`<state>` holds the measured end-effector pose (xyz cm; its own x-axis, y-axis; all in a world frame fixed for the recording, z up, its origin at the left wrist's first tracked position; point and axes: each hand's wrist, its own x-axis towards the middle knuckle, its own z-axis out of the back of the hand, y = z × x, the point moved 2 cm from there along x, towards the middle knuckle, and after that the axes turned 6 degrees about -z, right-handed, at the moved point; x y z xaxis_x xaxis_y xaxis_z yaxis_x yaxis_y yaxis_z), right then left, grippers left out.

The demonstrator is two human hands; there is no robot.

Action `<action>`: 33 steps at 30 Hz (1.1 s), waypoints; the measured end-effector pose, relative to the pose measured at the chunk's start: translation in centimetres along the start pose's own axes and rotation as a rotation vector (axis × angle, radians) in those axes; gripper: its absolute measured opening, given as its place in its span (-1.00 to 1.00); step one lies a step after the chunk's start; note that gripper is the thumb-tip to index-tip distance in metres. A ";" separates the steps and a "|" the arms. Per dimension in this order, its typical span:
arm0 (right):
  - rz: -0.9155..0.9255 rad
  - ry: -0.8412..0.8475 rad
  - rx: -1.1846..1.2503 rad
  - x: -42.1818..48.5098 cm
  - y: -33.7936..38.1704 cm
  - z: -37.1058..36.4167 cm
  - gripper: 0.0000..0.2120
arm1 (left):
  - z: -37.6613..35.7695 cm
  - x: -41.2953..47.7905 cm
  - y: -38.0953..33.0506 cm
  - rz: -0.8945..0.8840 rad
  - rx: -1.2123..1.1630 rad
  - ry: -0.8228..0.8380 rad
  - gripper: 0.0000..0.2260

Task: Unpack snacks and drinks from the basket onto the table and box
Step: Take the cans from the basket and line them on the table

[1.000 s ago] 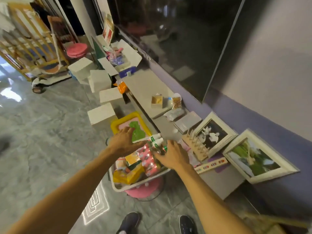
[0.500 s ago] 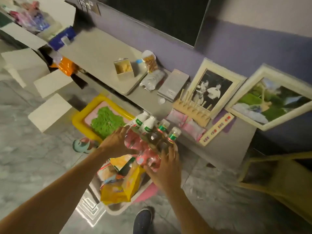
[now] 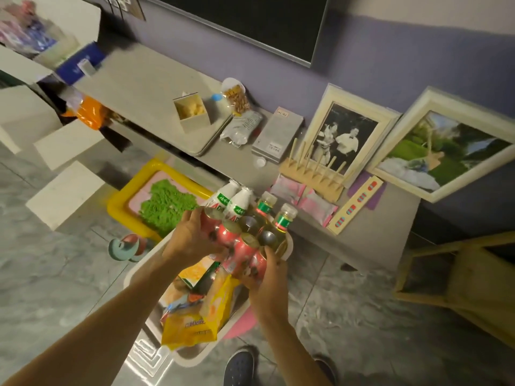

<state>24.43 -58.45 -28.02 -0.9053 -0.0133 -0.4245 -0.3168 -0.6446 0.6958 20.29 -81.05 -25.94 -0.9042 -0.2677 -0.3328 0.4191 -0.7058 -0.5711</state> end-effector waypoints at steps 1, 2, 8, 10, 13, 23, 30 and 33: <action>0.016 0.009 0.016 0.1 0.4 0.5 -0.22 | 0.4 -0.3 0.0 -0.002 -0.013 -0.034 0.02; 0.036 0.017 0.026 0.0 1.0 1.2 -0.18 | 1.0 -0.8 -0.2 -0.011 -0.035 -0.063 0.03; 0.165 0.039 0.019 -1.4 9.0 8.8 -0.12 | 8.9 -4.3 -6.3 -0.083 -0.138 -0.201 0.04; 0.204 0.026 0.006 -2.2 12.4 12.0 -0.14 | 12.5 -5.2 -9.0 -0.105 -0.166 -0.224 -0.01; 0.273 0.001 -0.007 -3.4 17.6 17.1 -0.15 | 17.9 -6.3 -13.6 -0.177 -0.280 -0.232 -0.14; 0.367 -0.251 0.010 -12.0 29.9 37.2 -0.36 | 31.2 -12.7 -31.0 -0.470 -0.262 -0.297 -0.32; 0.353 -0.507 0.019 -18.6 27.9 51.4 -0.39 | 31.1 -17.9 -45.6 -0.703 -0.173 -0.213 -0.26; 0.319 -0.593 0.033 -21.9 24.3 57.0 -0.40 | 28.8 -20.3 -51.6 -0.788 -0.150 -0.168 -0.30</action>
<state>20.42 -30.29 31.19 -0.9550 0.2292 0.1884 -0.0081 -0.6547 0.7558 14.67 -58.06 31.92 -0.9330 0.1671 0.3188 -0.3491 -0.6357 -0.6885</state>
